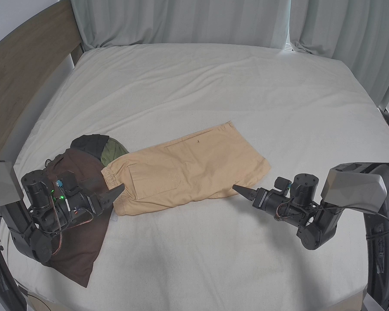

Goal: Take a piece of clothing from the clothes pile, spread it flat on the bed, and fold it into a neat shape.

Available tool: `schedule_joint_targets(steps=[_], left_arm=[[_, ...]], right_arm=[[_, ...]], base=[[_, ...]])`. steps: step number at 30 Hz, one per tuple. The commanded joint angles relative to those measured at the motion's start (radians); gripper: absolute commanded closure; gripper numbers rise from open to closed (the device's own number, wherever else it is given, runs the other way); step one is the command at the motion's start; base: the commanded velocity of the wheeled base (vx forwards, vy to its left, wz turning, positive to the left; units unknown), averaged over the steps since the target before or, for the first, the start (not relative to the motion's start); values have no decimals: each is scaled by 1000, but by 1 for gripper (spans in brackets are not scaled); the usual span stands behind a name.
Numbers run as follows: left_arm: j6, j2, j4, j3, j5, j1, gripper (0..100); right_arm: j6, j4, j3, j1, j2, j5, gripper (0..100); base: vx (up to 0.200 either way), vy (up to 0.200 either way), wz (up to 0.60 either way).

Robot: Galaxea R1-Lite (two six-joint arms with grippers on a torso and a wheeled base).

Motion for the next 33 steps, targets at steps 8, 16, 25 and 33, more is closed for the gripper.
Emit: schedule_joint_targets(steps=[8,16,25,33], left_arm=[[-4,5,-1,1,0,-1,0],[-6,5,-1,1,0,-1,0],[-6,14,-1,1,0,-2,0],[-6,19,-1,1,0,-5,0]], right_arm=[[17,-23,-113,35,146,-49,0],[109,-69,-229,78,212,-103,0],[174,-89,-300,104,238,-121,0],[174,-86,-377,107,271,-191,0]], base=[[0,0,0],[0,0,0],[0,0,0],[0,0,0]])
